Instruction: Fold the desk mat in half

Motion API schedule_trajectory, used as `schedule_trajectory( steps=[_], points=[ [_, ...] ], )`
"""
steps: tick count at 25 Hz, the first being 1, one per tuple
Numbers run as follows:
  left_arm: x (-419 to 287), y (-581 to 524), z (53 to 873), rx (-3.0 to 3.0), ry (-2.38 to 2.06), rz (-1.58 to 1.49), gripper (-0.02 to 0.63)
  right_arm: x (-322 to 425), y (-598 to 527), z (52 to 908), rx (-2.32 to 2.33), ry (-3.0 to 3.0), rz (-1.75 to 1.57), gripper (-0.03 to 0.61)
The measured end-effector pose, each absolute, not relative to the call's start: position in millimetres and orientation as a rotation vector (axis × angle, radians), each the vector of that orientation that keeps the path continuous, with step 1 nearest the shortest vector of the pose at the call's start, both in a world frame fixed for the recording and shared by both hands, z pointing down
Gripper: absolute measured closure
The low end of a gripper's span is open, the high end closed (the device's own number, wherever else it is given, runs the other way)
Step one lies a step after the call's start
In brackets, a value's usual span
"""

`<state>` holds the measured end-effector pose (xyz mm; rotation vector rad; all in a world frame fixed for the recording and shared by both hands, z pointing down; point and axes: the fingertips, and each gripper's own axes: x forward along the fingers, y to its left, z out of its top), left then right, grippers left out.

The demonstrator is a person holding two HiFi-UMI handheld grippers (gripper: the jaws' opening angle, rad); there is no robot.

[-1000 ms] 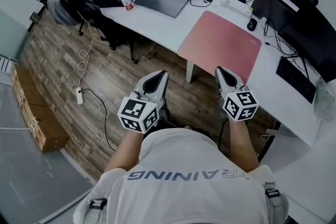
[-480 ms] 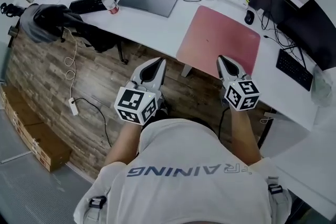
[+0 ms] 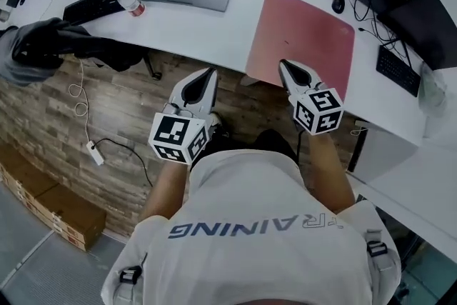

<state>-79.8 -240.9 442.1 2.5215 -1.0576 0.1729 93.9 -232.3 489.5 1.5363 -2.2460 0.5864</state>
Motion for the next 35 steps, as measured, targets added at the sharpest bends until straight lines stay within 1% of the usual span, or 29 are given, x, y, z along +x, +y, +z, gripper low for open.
schedule_trajectory(
  steps=[3, 5, 6, 9, 11, 17, 20, 31, 32, 35],
  points=[
    [-80, -248, 456, 2.540, -1.004, 0.215, 0.614, 78, -238, 518, 1.474, -2.200, 0.690, 0.560],
    [-79, -250, 460, 2.547, -0.984, 0.225, 0.614, 69, -237, 538, 1.420, -2.169, 0.753, 0.490],
    [-79, -251, 462, 2.545, -0.979, 0.225, 0.614, 66, -237, 548, 1.398, -2.147, 0.766, 0.472],
    [-83, -255, 473, 2.522, -0.979, 0.243, 0.614, 59, -239, 580, 1.328, -2.057, 0.716, 0.452],
    [-83, -256, 481, 2.499, -0.976, 0.258, 0.614, 55, -240, 603, 1.264, -1.995, 0.684, 0.428],
    [-78, -246, 495, 2.510, -0.963, 0.360, 0.614, 51, -234, 668, 1.118, -1.822, 0.685, 0.431],
    [-83, -243, 503, 2.471, -0.982, 0.380, 0.614, 49, -230, 691, 1.061, -1.767, 0.618, 0.428],
    [-104, -242, 513, 2.379, -1.069, 0.380, 0.614, 47, -238, 722, 0.989, -1.652, 0.424, 0.428],
    [-107, -242, 513, 2.373, -1.077, 0.379, 0.614, 47, -238, 723, 0.986, -1.635, 0.397, 0.442],
    [-113, -242, 515, 2.357, -1.092, 0.375, 0.614, 46, -238, 725, 0.973, -1.604, 0.344, 0.445]
  ],
)
